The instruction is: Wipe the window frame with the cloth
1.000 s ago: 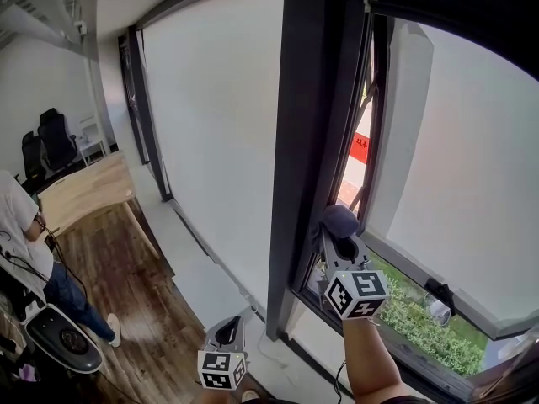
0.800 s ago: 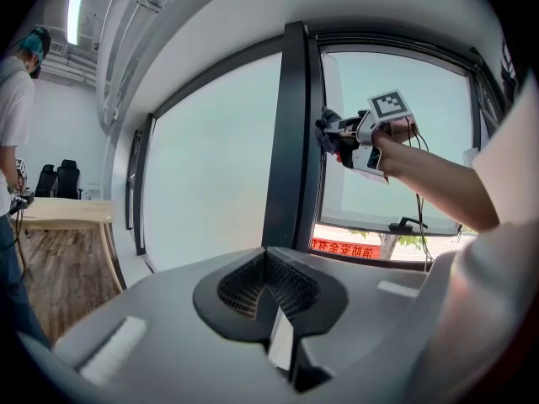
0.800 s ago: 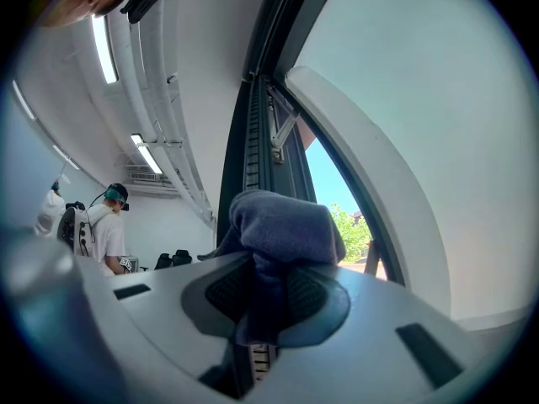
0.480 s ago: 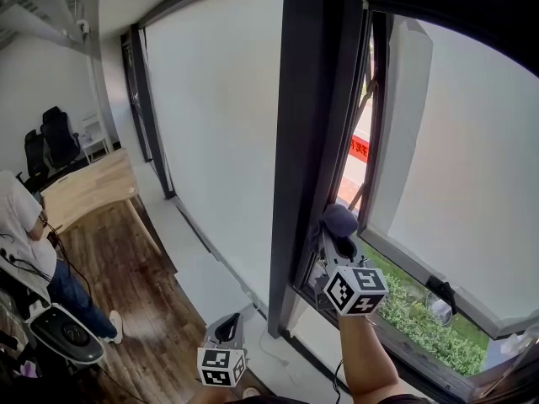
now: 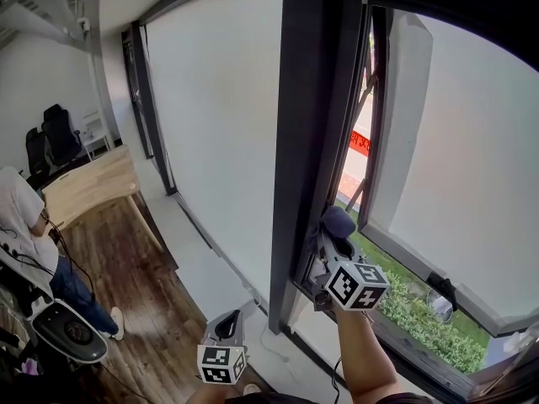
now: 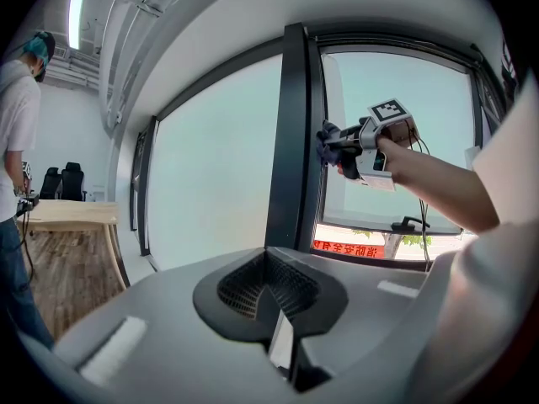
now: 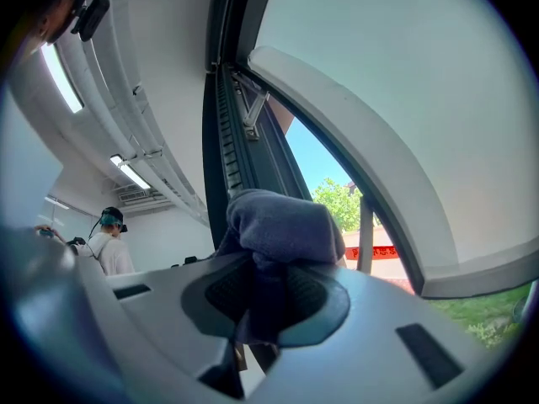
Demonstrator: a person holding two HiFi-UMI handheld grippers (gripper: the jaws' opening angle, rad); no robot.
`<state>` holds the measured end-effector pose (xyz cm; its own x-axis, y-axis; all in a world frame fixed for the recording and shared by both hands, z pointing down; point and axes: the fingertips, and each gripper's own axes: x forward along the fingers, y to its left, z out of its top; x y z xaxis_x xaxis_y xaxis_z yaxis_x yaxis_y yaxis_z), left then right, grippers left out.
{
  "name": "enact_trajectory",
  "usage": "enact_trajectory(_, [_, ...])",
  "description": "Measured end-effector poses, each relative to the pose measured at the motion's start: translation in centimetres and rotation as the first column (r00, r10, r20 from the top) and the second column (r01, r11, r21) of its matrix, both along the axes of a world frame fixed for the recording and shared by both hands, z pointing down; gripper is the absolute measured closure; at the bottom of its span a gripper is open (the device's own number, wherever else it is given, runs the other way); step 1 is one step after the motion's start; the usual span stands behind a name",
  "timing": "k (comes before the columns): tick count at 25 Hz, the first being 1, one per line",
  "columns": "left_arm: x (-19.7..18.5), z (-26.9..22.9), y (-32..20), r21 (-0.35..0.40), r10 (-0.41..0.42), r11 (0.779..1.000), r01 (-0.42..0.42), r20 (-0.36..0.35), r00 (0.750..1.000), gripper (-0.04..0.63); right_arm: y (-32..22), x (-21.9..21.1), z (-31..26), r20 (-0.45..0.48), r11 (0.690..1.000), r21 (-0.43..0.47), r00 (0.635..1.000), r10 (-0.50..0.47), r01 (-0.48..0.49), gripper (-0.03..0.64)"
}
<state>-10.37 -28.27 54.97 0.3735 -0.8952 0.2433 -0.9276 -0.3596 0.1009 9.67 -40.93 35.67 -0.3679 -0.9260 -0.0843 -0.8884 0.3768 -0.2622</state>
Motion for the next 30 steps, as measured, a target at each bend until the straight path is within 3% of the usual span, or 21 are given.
enact_trajectory(6, [0.0,0.4,0.1,-0.005,0.0,1.0,0.0,0.005,1.0,0.589,-0.2,0.2,1.9,0.115,0.996,-0.074,0.992,-0.05,0.058,0.548])
enact_trajectory(13, [-0.6,0.4,-0.1,-0.006,-0.006,1.0,0.006,0.007,1.0,0.589,-0.1,0.0,2.1,0.104,0.996,-0.071,0.993,-0.051,0.059,0.548])
enact_trajectory(30, [-0.2,0.7,-0.7,-0.021,0.015,1.0,-0.015,0.005,1.0,0.589,-0.2,-0.1,6.6,0.067,0.979,-0.196,0.997,-0.042,0.054,0.548])
